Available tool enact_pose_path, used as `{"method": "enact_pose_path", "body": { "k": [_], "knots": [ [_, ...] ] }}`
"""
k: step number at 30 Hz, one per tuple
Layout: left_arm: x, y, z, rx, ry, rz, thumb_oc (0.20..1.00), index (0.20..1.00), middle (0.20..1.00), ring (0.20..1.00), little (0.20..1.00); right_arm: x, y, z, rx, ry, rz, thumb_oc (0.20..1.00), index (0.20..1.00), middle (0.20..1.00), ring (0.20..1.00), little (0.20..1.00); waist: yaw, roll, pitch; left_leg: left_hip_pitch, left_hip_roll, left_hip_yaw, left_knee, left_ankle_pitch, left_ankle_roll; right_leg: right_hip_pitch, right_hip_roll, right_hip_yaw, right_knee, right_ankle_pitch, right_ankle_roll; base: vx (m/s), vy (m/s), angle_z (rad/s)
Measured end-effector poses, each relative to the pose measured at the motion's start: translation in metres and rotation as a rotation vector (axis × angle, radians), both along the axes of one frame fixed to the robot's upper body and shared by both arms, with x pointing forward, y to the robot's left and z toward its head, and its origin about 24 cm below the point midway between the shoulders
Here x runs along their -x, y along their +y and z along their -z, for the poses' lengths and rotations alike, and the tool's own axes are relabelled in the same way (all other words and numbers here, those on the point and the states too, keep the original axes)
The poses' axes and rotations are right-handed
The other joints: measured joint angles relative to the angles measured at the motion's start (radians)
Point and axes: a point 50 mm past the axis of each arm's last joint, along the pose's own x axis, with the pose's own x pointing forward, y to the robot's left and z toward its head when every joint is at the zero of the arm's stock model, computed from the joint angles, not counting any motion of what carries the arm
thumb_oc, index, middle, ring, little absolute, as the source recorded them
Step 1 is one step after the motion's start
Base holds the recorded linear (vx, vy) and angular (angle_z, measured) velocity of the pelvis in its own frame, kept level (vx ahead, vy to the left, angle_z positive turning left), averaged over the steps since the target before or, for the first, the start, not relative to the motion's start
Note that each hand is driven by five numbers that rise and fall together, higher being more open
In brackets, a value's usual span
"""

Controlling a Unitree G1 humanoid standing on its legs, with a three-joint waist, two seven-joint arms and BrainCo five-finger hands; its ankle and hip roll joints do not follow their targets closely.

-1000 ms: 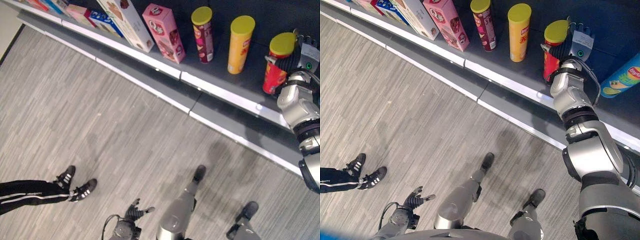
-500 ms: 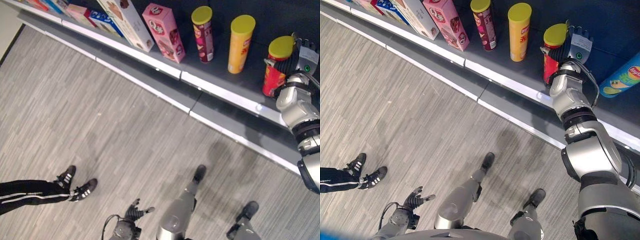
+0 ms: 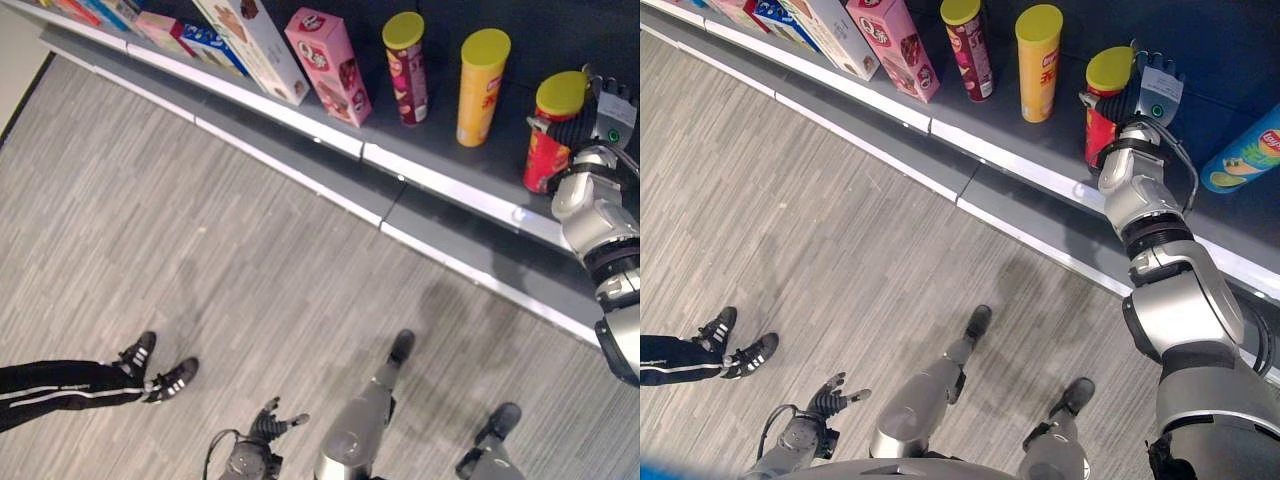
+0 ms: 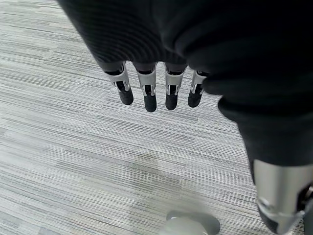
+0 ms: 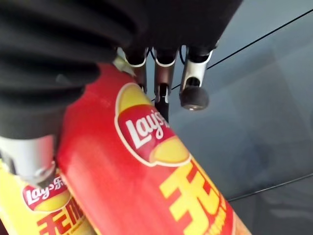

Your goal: Put the goods on the table back onto the shelves and tidy them up.

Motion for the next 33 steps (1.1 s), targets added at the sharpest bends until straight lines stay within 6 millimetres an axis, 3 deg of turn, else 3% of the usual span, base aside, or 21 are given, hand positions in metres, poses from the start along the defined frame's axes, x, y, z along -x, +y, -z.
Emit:
{"method": "enact_pose_path", "body": {
  "k": [10, 11, 12, 13, 14, 33],
  "knots": [
    [0.000, -0.001, 0.000, 0.000, 0.002, 0.007, 1.000, 1.000, 1.000, 1.000, 1.000, -0.001, -0.001, -0.009, -0.005, -0.014, 0.010, 0.200, 0.200, 0.200, 0.200, 0.200, 0.002, 0.003, -0.001, -0.002, -0.001, -0.003, 0.000, 0.000, 0.000, 0.000, -0.001, -0.002, 0.000, 0.000, 0.000, 0.00, 0.000, 0.00],
    [0.000, -0.001, 0.000, 0.000, 0.001, 0.007, 1.000, 1.000, 1.000, 1.000, 1.000, -0.001, -0.001, -0.010, -0.004, -0.014, 0.010, 0.520, 0.520, 0.520, 0.520, 0.520, 0.002, 0.003, -0.001, -0.002, -0.001, -0.003, 0.000, 0.000, 0.000, -0.001, -0.001, -0.003, 0.000, 0.000, 0.001, 0.00, 0.000, 0.00],
    [0.000, -0.001, 0.000, 0.001, 0.001, 0.007, 1.000, 1.000, 1.000, 1.000, 1.000, -0.001, -0.001, -0.010, -0.003, -0.014, 0.010, 0.780, 0.780, 0.780, 0.780, 0.780, 0.001, 0.003, -0.001, -0.002, -0.001, -0.003, 0.000, 0.000, 0.000, -0.001, -0.001, -0.003, 0.000, 0.000, 0.001, 0.00, 0.000, 0.00],
    [0.000, -0.001, 0.000, 0.001, 0.001, 0.007, 1.000, 1.000, 1.000, 1.000, 1.000, -0.001, 0.000, -0.009, -0.001, -0.011, 0.009, 0.780, 0.780, 0.780, 0.780, 0.780, 0.001, 0.003, -0.002, -0.003, -0.001, -0.004, 0.000, 0.000, 0.000, -0.001, -0.001, -0.003, 0.000, 0.000, 0.001, 0.00, 0.000, 0.00],
    [0.000, -0.001, 0.000, 0.001, 0.001, 0.007, 1.000, 1.000, 1.000, 1.000, 1.000, -0.002, 0.000, -0.009, 0.003, -0.009, 0.009, 1.000, 1.000, 1.000, 1.000, 1.000, 0.001, 0.004, -0.002, -0.003, -0.001, -0.004, 0.000, 0.000, 0.000, -0.001, -0.001, -0.003, 0.000, -0.001, 0.001, 0.00, 0.000, 0.00],
    [-0.001, -0.001, 0.000, 0.017, -0.001, -0.020, 1.000, 1.000, 1.000, 1.000, 1.000, 0.000, -0.001, -0.014, 0.002, -0.032, 0.001, 1.000, 1.000, 1.000, 1.000, 1.000, -0.015, 0.007, -0.006, -0.003, 0.000, -0.003, 0.001, 0.001, 0.001, 0.001, 0.001, -0.001, 0.000, 0.000, 0.001, 0.00, 0.000, 0.00]
  ]
}}
